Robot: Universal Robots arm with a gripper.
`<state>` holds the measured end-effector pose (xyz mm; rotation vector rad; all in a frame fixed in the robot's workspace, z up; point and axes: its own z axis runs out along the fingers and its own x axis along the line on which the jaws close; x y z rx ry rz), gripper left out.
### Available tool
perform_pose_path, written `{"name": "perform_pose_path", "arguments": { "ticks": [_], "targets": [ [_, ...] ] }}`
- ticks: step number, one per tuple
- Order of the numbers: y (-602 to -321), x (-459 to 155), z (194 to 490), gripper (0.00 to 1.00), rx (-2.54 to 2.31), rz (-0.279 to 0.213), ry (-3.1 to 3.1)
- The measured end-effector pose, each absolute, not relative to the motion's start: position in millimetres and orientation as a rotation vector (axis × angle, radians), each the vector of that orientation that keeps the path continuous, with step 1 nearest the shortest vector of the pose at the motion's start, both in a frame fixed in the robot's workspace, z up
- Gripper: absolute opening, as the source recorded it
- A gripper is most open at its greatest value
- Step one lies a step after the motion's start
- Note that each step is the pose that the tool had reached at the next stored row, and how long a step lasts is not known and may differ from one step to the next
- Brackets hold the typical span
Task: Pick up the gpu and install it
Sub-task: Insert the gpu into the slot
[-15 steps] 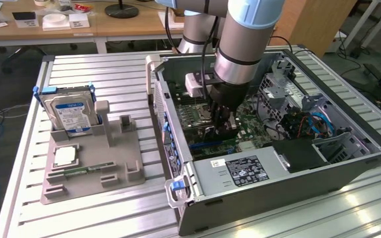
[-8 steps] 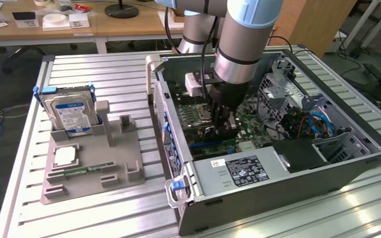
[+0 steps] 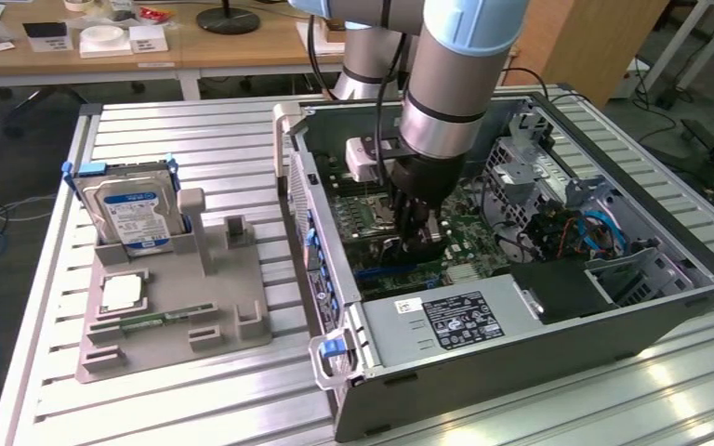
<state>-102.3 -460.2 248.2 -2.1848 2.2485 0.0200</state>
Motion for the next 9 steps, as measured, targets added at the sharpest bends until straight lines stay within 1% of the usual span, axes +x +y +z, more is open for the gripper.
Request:
{"name": "perform_pose_path", "arguments": {
  "ticks": [9],
  "targets": [
    [-460.2, -102.3, 247.2, 0.27, -2.185, 0.020, 2.249]
  ]
}}
